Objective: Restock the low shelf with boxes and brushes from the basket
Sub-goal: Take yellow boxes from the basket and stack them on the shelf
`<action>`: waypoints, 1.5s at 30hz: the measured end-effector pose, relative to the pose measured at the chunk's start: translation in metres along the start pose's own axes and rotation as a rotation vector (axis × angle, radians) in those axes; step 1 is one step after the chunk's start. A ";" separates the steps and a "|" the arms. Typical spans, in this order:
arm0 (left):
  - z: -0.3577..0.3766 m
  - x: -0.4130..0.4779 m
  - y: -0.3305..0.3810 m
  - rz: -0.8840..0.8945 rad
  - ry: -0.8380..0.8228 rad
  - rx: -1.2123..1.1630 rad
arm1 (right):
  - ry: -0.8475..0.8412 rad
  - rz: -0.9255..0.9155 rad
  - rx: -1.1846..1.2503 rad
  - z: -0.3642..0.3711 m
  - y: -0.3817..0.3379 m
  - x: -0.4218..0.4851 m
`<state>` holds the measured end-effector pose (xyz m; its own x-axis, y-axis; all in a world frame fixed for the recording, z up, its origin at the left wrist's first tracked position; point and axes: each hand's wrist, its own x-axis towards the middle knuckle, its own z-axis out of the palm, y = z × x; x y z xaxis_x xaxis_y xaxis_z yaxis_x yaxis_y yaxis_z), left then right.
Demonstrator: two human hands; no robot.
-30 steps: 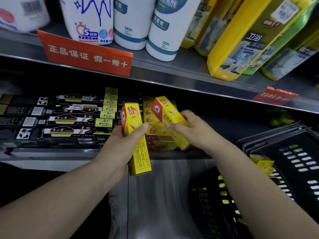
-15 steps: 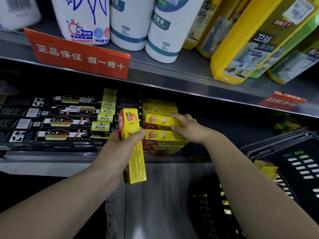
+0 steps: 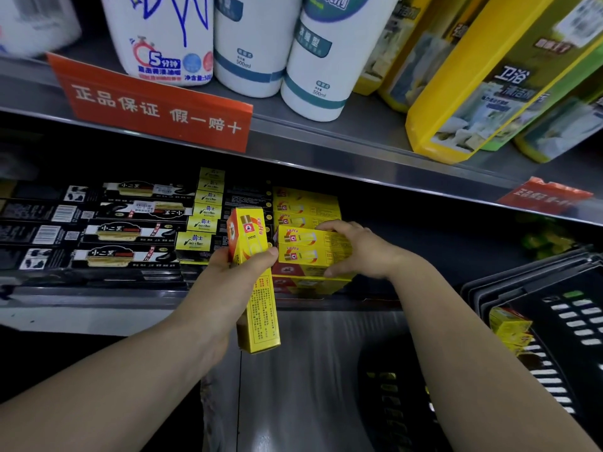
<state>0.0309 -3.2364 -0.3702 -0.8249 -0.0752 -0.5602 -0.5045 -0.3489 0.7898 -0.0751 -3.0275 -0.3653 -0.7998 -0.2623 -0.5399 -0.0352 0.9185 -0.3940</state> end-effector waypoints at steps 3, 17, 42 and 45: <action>0.000 -0.003 0.002 0.009 -0.022 -0.011 | -0.016 0.011 -0.005 0.002 -0.001 -0.001; 0.008 -0.018 0.013 0.117 -0.136 0.045 | -0.067 -0.305 0.198 0.030 -0.078 -0.076; 0.009 -0.010 0.014 0.245 -0.072 0.438 | 0.113 0.045 -0.063 -0.003 0.011 0.036; 0.013 -0.013 0.014 0.246 -0.092 0.440 | 0.129 0.065 -0.040 0.007 0.011 0.031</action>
<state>0.0310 -3.2280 -0.3482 -0.9419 -0.0160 -0.3355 -0.3355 0.0970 0.9371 -0.0965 -3.0273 -0.3920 -0.8714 -0.1636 -0.4625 -0.0021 0.9440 -0.3299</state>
